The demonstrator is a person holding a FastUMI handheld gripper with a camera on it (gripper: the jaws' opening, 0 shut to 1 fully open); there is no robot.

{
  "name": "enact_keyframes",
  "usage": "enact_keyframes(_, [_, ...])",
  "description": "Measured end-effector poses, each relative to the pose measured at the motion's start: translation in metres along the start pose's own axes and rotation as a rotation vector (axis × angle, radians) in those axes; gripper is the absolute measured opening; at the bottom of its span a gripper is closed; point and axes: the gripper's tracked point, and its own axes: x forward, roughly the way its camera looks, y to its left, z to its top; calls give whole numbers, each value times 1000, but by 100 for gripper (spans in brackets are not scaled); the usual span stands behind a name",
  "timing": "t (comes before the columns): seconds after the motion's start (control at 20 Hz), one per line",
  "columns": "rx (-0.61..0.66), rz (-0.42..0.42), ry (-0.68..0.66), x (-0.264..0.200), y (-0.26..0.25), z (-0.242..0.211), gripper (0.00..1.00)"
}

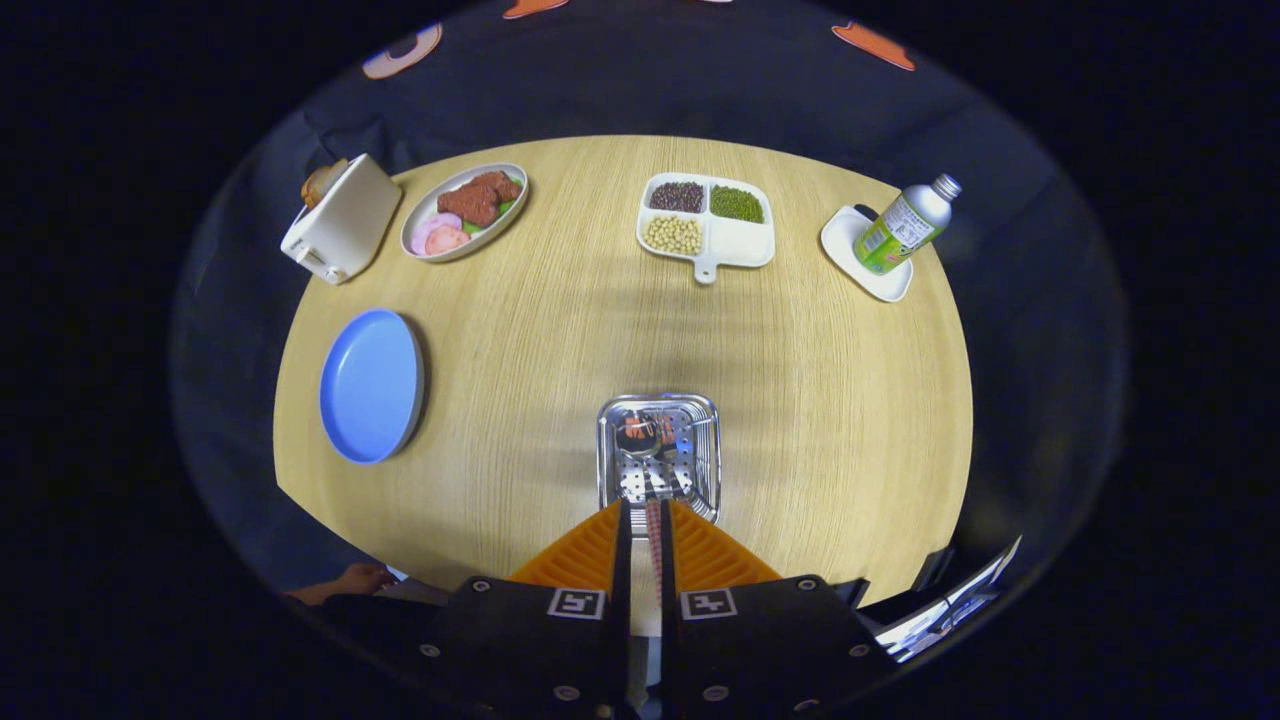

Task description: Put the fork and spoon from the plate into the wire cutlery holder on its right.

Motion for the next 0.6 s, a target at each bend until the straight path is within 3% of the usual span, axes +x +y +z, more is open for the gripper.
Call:
enact_keyframes(0.2, [33,-5,-238,-27,-3,48,22])
enact_keyframes(0.4, [49,-20,-545,-82,-4,104,44])
enact_keyframes(0.45, [52,-29,-609,-96,-6,115,53])
enact_keyframes(0.6, [64,-49,-743,-130,-8,134,71])
